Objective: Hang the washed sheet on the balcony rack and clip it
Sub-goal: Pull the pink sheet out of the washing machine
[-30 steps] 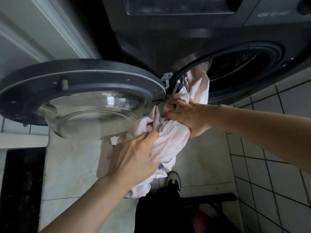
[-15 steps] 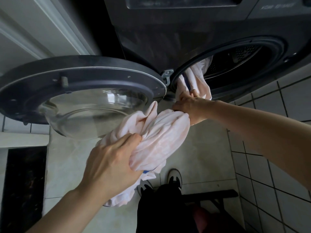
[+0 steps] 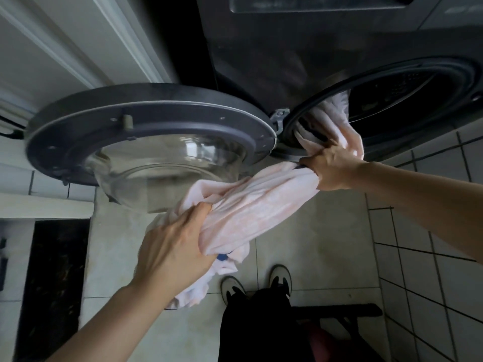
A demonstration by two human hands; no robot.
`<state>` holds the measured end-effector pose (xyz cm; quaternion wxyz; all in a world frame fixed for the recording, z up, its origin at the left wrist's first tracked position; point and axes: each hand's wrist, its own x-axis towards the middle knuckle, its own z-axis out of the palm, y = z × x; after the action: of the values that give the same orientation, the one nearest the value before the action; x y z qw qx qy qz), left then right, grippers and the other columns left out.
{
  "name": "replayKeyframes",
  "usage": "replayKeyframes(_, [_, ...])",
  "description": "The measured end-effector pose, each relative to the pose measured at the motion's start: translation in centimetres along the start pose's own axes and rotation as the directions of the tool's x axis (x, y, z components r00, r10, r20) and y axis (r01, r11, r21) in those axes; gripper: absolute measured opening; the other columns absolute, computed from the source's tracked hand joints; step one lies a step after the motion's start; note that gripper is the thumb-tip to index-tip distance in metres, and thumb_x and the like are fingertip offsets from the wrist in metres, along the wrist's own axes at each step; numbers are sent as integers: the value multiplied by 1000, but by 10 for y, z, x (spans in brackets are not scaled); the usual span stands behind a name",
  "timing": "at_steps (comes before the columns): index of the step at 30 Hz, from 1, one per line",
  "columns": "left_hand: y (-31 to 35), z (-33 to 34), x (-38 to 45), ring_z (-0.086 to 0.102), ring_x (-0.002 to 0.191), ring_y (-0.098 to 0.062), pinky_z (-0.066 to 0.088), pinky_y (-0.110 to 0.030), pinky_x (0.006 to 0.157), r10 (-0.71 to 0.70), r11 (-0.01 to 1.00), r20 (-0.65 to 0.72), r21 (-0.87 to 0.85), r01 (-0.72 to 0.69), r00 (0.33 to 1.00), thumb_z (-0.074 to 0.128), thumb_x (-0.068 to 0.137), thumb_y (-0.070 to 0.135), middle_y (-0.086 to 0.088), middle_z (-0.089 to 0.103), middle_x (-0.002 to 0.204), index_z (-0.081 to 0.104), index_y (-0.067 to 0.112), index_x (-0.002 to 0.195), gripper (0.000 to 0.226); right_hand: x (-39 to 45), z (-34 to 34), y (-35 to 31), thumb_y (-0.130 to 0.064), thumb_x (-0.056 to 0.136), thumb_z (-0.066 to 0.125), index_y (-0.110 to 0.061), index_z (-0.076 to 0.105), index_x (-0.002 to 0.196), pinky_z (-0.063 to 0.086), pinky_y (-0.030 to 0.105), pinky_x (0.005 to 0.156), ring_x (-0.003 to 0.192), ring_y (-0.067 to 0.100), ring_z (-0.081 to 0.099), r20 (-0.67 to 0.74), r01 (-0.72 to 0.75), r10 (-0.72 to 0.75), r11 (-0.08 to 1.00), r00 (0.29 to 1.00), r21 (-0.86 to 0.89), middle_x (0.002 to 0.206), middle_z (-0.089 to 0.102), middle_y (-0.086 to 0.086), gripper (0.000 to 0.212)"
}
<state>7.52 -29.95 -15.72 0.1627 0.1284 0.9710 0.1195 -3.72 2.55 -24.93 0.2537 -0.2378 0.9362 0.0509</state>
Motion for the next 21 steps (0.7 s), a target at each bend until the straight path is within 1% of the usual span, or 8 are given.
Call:
replayKeyframes(3, [2,9,3,61,70,-33,44,-33,50,68,992,54,105,-73,996,72,65,46,6,65,103,1,50,147,109,-8,-19,-11,-29,82,51,-24,56,119,43,35,85,98,28,64,-9,-77,76,984,997,-158,107,67,5,38])
replayKeyframes(5, [6,16,-1,60,64,-32,48,-36,45,168,960,87,214,-183,982,76,58,52,5,63,98,-2,53,147,118,-13,-27,-27,-25,84,49,-20,55,119,44,37,88,102,27,63,-21,-61,57,955,998,-291,105,68,3,36])
replayKeyframes(9, [-2,25,-3,63,94,-34,52,-41,80,168,955,219,207,-214,961,69,74,45,0,42,137,2,58,143,97,-29,-31,-42,-25,82,58,-15,45,133,46,43,93,115,27,58,-117,-69,44,972,992,-223,98,71,9,54])
replayKeyframes(11, [-8,28,-2,62,94,-28,46,-34,73,88,977,257,166,-133,962,61,80,42,3,35,137,8,56,139,81,-41,-24,-33,-20,63,76,-11,42,138,53,45,84,117,34,58,-243,25,-65,986,968,-164,87,71,21,82])
replayKeyframes(13, [-16,32,1,60,96,-25,47,-33,72,0,988,315,144,-47,949,58,78,45,3,36,137,11,54,133,73,-56,-13,-26,-9,55,75,-16,28,147,49,44,90,130,40,42,-274,182,-246,954,930,-237,94,66,33,104])
replayKeyframes(16, [-23,35,5,54,108,-24,51,-36,78,-40,988,341,153,-14,939,63,70,53,6,40,133,20,51,135,78,-74,-7,-26,3,57,60,-30,16,151,43,47,90,100,43,54,-243,417,-505,845,828,-334,88,64,11,109])
replayKeyframes(18, [-21,34,6,51,112,-21,46,-30,70,-38,976,335,215,-38,941,64,70,55,8,40,133,22,49,137,80,-79,-5,-31,2,61,68,-43,17,149,50,47,79,80,35,56,-190,442,-526,824,829,-355,85,60,8,111])
replayKeyframes(21, [-19,35,11,49,114,-19,39,-29,64,-42,976,343,215,-35,939,67,65,48,9,43,131,25,43,132,79,-75,-6,-42,-4,72,63,-44,32,143,51,48,76,61,31,57,-173,397,-466,859,868,-322,81,56,10,87])
